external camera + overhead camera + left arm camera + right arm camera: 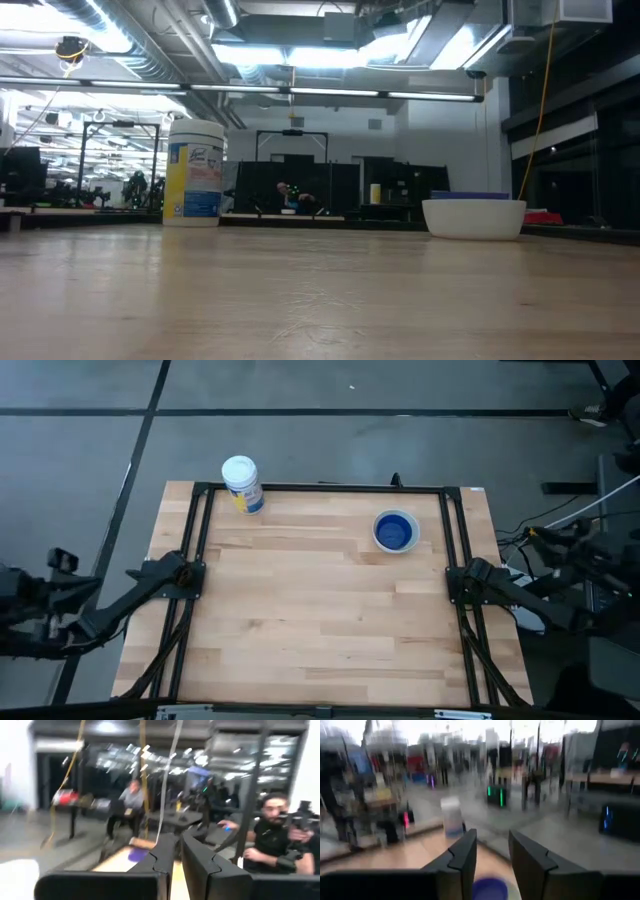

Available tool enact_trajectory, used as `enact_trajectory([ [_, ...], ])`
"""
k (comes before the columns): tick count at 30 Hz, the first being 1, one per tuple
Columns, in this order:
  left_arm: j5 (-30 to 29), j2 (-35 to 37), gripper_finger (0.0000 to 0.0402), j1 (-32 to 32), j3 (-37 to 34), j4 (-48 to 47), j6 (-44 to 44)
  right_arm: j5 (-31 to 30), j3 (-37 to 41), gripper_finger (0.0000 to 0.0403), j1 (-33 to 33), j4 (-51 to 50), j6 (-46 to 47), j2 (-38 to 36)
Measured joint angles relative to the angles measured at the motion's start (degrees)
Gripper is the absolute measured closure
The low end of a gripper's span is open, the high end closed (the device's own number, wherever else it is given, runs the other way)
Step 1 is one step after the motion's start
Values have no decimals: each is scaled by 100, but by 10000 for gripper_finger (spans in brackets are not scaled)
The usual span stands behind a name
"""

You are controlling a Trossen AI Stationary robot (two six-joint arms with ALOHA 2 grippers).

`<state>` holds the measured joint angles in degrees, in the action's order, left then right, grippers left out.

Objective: Nest bowls inside each other
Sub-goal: Return to Home Position

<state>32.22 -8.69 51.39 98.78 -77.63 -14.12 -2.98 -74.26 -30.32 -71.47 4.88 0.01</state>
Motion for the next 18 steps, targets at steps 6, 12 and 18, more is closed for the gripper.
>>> enact_trajectory([
  [6, -428, 862, 373, 19, -937, -962, -190, -31, 288, 273, 385, -140, -240, 0],
  [12, 498, 851, 373, 143, -1671, 159, 316, 886, 1410, 260, 402, 921, -687, 0],
  [18, 988, 846, 373, 149, -3005, 151, 1085, 1273, 3025, 265, 430, 2729, -939, -2],
])
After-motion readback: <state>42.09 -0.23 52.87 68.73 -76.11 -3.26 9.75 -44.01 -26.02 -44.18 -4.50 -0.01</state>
